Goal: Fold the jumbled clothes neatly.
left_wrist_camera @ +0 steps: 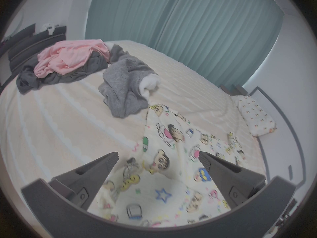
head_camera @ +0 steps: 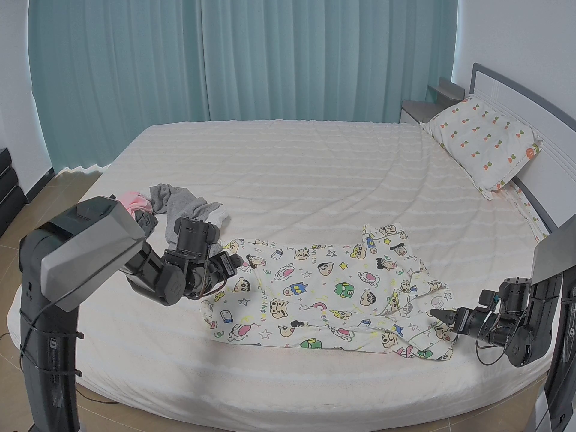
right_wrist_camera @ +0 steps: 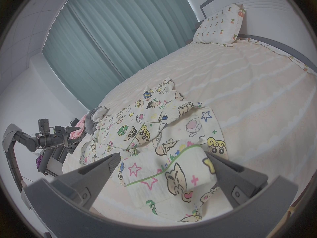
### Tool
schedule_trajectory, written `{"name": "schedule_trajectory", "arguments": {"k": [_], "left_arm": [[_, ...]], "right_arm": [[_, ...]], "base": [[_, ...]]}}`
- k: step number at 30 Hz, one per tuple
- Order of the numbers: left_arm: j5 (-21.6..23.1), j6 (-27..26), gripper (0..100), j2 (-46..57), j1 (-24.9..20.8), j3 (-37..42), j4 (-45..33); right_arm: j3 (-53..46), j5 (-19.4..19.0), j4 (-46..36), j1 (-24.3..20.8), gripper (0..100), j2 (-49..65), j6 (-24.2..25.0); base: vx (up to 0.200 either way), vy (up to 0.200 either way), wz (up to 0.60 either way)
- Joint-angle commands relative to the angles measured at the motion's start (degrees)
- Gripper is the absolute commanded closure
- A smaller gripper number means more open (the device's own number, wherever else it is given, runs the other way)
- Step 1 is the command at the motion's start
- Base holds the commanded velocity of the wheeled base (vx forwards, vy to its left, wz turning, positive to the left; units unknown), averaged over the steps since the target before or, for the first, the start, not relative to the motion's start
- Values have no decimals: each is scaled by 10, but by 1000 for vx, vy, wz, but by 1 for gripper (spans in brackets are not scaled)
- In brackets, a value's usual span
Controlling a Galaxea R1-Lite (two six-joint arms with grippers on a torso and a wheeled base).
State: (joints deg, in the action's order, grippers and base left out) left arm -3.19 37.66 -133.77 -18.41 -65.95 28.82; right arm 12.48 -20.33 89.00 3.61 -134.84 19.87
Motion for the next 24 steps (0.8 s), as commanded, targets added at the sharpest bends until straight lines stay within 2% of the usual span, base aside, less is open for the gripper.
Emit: {"name": "schedule_trajectory", "arguments": {"k": [1, 2, 4, 11, 16, 24], "left_arm": [[82, -13, 0, 98, 7, 80, -25], [115, -76, 0, 106, 2, 125, -34], [115, -109, 0, 99, 0, 144, -35], [109, -138, 0, 36, 2, 150, -35], [110, -194, 0, 11, 1, 158, -30], [110, -197, 0, -10, 0, 133, -24]], "right_arm": [[-9, -3, 6, 7, 0, 15, 18], [-15, -8, 6, 5, 0, 27, 38], [-23, -17, 6, 3, 0, 37, 45], [-49, -64, 6, 3, 0, 45, 44], [-50, -66, 6, 1, 0, 44, 44], [-57, -66, 6, -10, 0, 44, 42]], "base": [[0, 0, 0], [0, 0, 0], [0, 0, 0], [0, 0, 0], [0, 0, 0], [0, 0, 0]]}}
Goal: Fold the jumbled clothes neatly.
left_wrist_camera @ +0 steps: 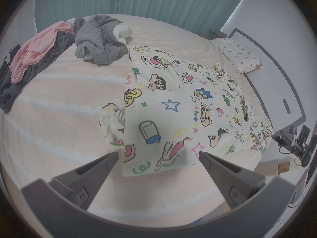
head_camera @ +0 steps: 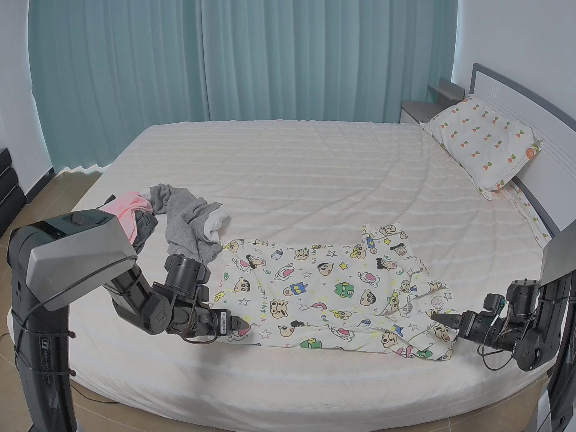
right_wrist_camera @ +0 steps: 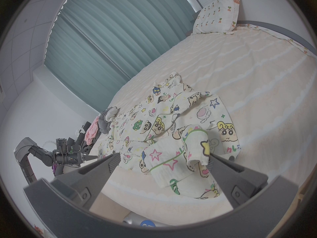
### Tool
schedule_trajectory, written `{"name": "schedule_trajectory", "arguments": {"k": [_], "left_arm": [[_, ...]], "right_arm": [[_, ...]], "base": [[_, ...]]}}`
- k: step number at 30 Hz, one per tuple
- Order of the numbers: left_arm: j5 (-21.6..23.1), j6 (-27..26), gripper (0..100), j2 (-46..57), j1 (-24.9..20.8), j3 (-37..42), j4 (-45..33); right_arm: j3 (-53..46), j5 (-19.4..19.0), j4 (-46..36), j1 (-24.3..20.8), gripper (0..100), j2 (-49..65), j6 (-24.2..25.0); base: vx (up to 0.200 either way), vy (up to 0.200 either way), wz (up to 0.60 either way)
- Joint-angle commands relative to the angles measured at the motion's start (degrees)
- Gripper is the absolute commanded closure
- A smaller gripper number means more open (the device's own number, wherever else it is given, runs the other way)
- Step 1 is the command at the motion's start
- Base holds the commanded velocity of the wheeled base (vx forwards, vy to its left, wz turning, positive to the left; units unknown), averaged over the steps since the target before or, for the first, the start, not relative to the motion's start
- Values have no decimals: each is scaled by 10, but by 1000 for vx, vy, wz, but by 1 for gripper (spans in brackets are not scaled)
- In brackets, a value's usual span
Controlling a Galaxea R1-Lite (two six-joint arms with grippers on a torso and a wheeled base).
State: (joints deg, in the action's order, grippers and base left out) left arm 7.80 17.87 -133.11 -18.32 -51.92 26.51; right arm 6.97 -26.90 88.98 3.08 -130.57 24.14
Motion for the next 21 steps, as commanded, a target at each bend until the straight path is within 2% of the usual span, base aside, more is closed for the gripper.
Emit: {"name": "schedule_trajectory", "arguments": {"k": [1, 12, 16, 17, 21], "left_arm": [[-1, 0, 0, -24, -1, -15, -1], [-2, 4, 0, -33, -7, -43, 6], [-2, 31, 0, -33, -14, -45, 13], [-2, 32, 100, -33, -14, -45, 13], [-2, 38, 100, -30, -15, -39, 13]], "right_arm": [[-3, 0, 6, -6, 0, 1, -1], [-6, 0, 6, -11, 0, -2, -4], [-6, 1, 6, -11, 0, -4, -4], [-6, 1, 6, -11, 0, -4, -4], [-6, 1, 6, -11, 0, -5, -4]], "base": [[0, 0, 0], [0, 0, 0], [0, 0, 0], [0, 0, 0], [0, 0, 0]]}}
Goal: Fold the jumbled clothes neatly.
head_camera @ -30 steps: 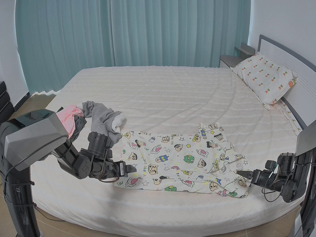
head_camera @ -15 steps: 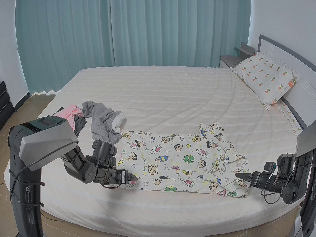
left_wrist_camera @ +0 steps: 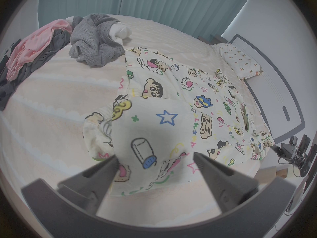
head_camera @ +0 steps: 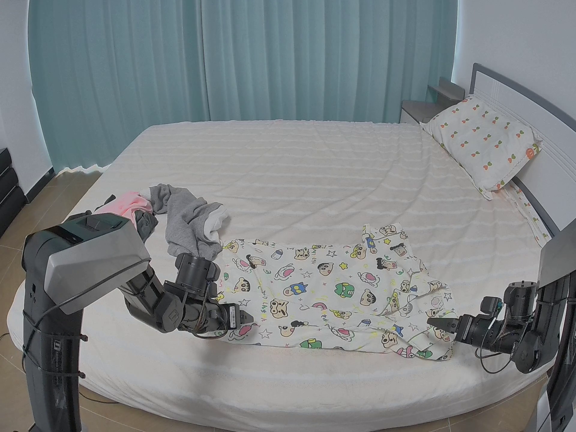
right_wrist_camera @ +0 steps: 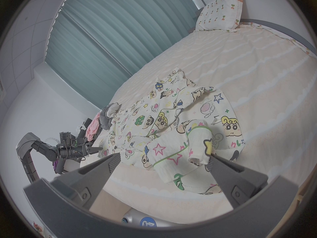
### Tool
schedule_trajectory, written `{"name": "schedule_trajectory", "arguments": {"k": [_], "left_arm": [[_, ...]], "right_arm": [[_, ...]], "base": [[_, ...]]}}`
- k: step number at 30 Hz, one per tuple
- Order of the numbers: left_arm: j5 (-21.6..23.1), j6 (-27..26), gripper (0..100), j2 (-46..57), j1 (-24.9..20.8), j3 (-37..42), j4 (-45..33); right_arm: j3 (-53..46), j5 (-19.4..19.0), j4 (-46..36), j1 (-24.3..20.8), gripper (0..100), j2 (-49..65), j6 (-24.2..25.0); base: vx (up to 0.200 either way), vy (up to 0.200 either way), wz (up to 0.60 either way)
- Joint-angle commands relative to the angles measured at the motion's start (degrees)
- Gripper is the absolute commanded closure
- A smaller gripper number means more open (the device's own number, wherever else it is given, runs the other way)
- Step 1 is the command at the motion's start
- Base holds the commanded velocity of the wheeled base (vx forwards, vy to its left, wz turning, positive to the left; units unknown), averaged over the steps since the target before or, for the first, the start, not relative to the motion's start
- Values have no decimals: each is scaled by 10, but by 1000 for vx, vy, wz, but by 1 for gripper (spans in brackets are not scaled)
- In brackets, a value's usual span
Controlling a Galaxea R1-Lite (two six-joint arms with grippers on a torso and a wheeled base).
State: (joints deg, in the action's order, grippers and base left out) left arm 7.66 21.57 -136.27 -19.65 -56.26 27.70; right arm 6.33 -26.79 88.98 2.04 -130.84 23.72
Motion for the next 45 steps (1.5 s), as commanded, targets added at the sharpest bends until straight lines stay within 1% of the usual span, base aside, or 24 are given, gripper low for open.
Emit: {"name": "schedule_trajectory", "arguments": {"k": [1, 7, 14, 15, 16, 19, 26, 30, 35, 37, 40, 41, 42, 43, 45], "left_arm": [[0, 2, 100, 3, -1, 6, 0], [0, 6, 100, 21, 3, 16, 0], [-3, 44, 100, 73, 2, 29, 2], [-4, 44, 100, 74, 2, 29, 2], [-17, 45, 100, 81, 1, 29, 2], [-34, 45, 100, 90, -3, 37, 8], [-41, 46, 100, 118, -20, 70, 39], [-41, 45, 100, 117, -25, 84, 60], [-43, 46, 100, 114, -28, 88, 66], [-54, 47, 100, 113, -28, 88, 66], [-60, 48, 100, 113, -28, 88, 66], [-61, 55, 100, 113, -28, 88, 67], [-61, 59, 100, 113, -28, 88, 67], [-62, 66, 100, 114, -28, 85, 67], [-62, 69, 100, 115, -28, 84, 67]], "right_arm": [[0, 0, 6, 0, 0, -2, 0], [0, 0, 6, 0, 0, -2, 0], [0, 0, 6, 0, 0, -3, 0], [0, 0, 6, 0, 0, -3, 0], [0, 0, 6, 0, 0, -3, 0], [0, 0, 6, 0, 0, -3, 0], [4, 1, 6, 1, 0, -3, 5], [4, 2, 6, 1, 0, -7, 5], [-4, 9, 5, 0, 0, -12, 9], [-10, 16, 6, -1, 0, -16, 12], [-1, 25, 6, -19, 0, -31, 42], [13, 51, 6, -34, 0, -35, 70], [18, 60, 6, -38, 0, -35, 77], [28, 82, 6, -50, 0, -36, 96], [36, 98, 6, -63, 0, -41, 108]], "base": [[0, 0, 0], [0, 0, 0], [0, 0, 0], [0, 0, 0], [0, 0, 0], [0, 0, 0], [0, 0, 0], [0, 0, 0], [0, 0, 0], [0, 0, 0], [0, 0, 0], [0, 0, 0], [0, 0, 0], [0, 0, 0], [0, 0, 0]]}}
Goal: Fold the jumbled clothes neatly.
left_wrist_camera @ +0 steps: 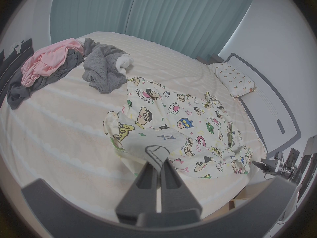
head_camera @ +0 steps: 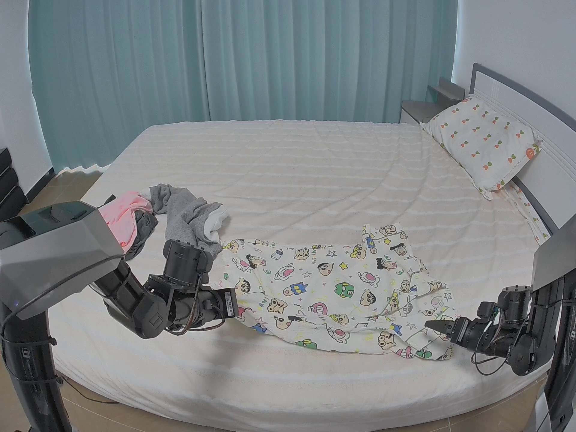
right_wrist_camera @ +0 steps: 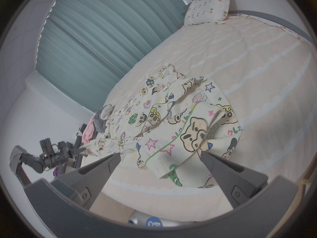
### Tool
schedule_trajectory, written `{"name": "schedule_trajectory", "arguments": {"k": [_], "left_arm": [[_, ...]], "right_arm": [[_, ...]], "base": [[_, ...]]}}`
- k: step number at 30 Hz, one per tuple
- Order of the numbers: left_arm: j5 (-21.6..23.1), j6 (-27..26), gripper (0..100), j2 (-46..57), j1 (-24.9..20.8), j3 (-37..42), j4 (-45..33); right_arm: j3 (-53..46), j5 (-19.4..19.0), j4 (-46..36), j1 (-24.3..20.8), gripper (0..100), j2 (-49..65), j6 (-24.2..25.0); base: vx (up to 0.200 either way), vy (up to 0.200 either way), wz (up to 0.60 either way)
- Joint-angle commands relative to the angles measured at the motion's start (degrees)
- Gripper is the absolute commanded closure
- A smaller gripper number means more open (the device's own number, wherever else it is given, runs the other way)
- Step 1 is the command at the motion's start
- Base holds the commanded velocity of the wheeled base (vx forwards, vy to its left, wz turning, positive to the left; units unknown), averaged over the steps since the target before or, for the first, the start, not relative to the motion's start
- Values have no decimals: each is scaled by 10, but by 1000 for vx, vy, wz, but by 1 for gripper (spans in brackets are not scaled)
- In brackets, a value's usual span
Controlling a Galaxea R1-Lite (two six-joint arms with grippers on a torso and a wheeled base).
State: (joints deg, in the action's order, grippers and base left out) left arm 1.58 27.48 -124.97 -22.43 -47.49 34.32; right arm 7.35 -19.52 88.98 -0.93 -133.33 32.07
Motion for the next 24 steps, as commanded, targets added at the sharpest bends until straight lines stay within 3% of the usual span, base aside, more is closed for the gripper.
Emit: {"name": "schedule_trajectory", "arguments": {"k": [1, 9, 24], "left_arm": [[-1, 10, 100, 2, 0, -3, 0], [-1, 10, 100, 2, -1, -1, 0], [-2, 12, 100, 2, -1, 1, 0]], "right_arm": [[32, 32, 6, -36, 0, -19, 26], [42, 33, 5, -13, 0, -32, 26], [30, 36, 5, -29, 0, -59, 33]], "base": [[0, 0, 0], [0, 0, 0], [0, 0, 0]]}}
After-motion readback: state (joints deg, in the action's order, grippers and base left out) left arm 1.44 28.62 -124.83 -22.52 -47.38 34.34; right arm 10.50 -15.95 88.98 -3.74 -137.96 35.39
